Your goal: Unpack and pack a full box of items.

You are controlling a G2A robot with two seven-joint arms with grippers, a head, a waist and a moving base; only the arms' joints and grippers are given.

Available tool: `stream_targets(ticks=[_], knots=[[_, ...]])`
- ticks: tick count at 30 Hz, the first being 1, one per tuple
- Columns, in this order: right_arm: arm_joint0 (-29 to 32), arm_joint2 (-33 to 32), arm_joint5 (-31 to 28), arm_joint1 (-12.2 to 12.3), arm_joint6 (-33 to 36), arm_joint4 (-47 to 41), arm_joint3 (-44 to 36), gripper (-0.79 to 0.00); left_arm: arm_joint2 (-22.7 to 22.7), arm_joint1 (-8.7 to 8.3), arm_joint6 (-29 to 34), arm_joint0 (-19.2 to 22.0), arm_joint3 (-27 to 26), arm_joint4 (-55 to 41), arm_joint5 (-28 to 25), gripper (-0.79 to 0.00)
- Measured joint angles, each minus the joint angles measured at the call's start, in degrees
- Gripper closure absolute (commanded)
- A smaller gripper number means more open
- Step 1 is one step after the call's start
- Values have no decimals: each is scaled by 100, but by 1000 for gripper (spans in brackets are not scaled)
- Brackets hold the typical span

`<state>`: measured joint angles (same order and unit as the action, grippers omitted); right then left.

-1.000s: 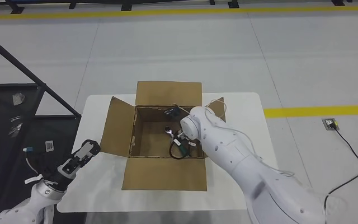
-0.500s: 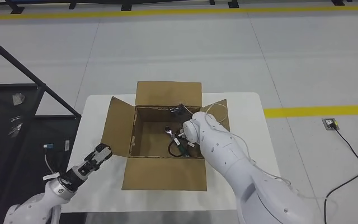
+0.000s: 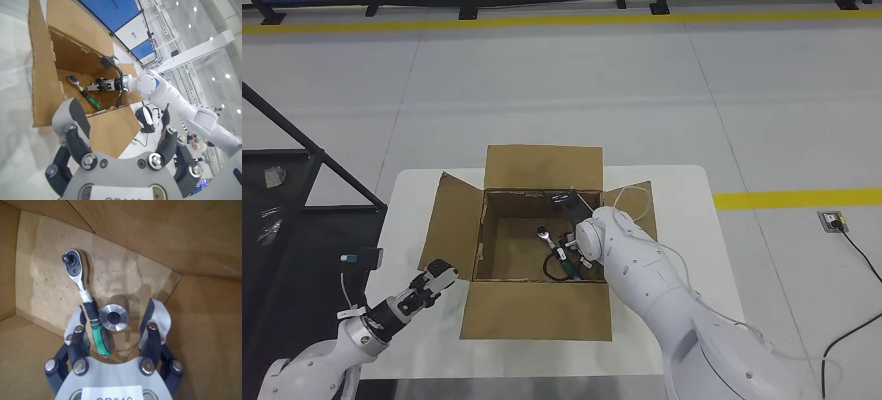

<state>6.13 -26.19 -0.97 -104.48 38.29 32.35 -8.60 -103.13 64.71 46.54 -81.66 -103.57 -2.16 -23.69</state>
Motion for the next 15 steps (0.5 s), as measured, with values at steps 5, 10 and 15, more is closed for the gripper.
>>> stream_targets(ticks=[5, 10, 15], knots=[[0, -1, 1, 0, -1, 1, -1, 0, 0, 0, -1, 0, 0, 0, 1, -785], [-54, -109, -174, 15, -245, -126, -73, 0, -71, -21, -26, -64, 31, -28, -30, -785], [-231, -230, -693, 54, -278, -228, -170, 0, -41, -50, -15, -12, 90, -51, -15, -785]])
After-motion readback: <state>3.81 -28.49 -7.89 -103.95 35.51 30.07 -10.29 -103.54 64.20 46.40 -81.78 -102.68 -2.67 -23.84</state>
